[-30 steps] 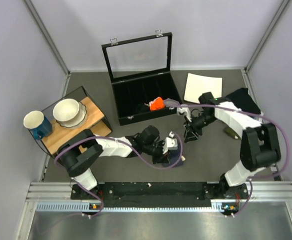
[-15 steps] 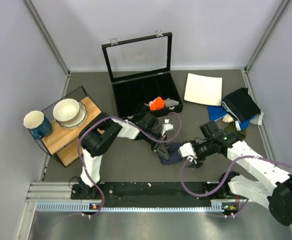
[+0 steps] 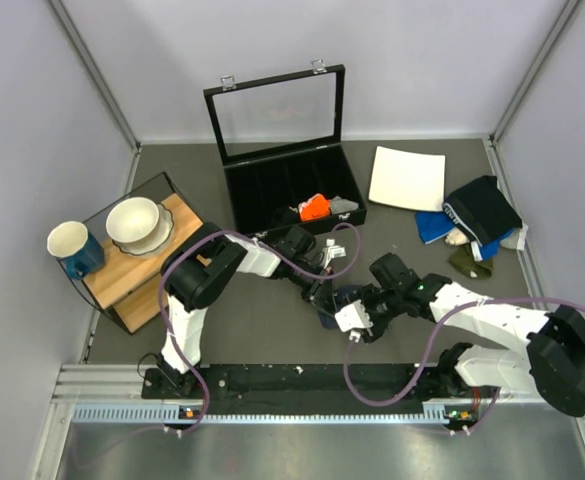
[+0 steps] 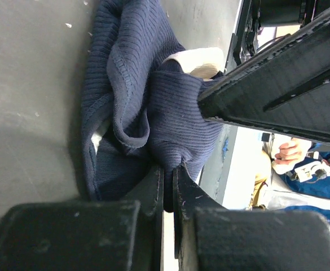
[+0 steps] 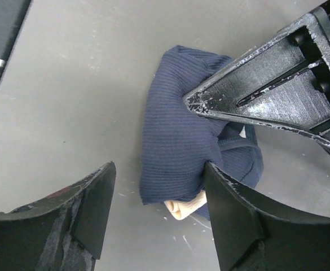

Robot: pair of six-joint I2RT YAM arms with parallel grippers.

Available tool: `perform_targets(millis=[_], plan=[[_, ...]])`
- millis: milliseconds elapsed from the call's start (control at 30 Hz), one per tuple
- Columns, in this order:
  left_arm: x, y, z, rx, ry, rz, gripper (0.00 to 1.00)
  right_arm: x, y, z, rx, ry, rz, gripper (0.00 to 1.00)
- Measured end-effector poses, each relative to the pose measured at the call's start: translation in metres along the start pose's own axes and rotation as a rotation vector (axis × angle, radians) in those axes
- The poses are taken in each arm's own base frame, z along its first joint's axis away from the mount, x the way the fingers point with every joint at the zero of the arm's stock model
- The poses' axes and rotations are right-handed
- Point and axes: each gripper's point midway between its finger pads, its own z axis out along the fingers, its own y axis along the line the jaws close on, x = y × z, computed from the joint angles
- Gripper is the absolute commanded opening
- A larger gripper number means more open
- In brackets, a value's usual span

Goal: Roll the underwear
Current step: Roll the underwear to the center of the board.

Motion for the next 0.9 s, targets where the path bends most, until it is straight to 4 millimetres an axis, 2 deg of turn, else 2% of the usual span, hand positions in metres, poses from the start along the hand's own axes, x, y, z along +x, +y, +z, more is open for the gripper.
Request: perform_targets(millis=[133,167,200,267,367,467,533,667,833,900], plan=[[-0.002,0.000,-0.001,-0.016,-0.019,-0.014,0.00,0.008,-0.009,0.008,0.017,0.038,-0.006,0.38],[-0.003,0.000,-0.003,-0.029,-0.030,-0.013,0.30,0.009,-0.012,0.009,0.024,0.044,-0.004,0.35],[-0.004,0.000,-0.004,-0.041,-0.043,-0.008,0.43,0.010,-0.015,0.010,0.029,0.050,0.006,0.31],[-0.007,0.000,-0.008,-0.074,-0.071,0.006,0.98,0.010,-0.019,0.010,0.031,0.056,0.022,0.24],[-0.020,-0.023,-0.021,-0.052,-0.125,0.060,0.98,0.008,-0.022,0.009,0.025,0.060,0.055,0.18],[-0.037,-0.027,-0.042,-0.129,-0.242,0.143,0.98,0.007,-0.022,0.008,0.009,0.062,0.097,0.13],[-0.040,-0.021,-0.058,-0.194,-0.304,0.160,0.99,0.007,-0.021,0.006,-0.009,0.054,0.139,0.11],[-0.033,-0.012,-0.098,-0.395,-0.449,0.221,0.98,0.007,-0.015,0.001,-0.074,0.021,0.274,0.11],[-0.031,-0.038,-0.152,-0.572,-0.711,0.418,0.99,0.010,-0.010,-0.006,-0.169,-0.039,0.483,0.11],[-0.032,-0.043,-0.166,-0.609,-0.791,0.454,0.99,0.012,-0.012,-0.007,-0.208,-0.063,0.569,0.11]])
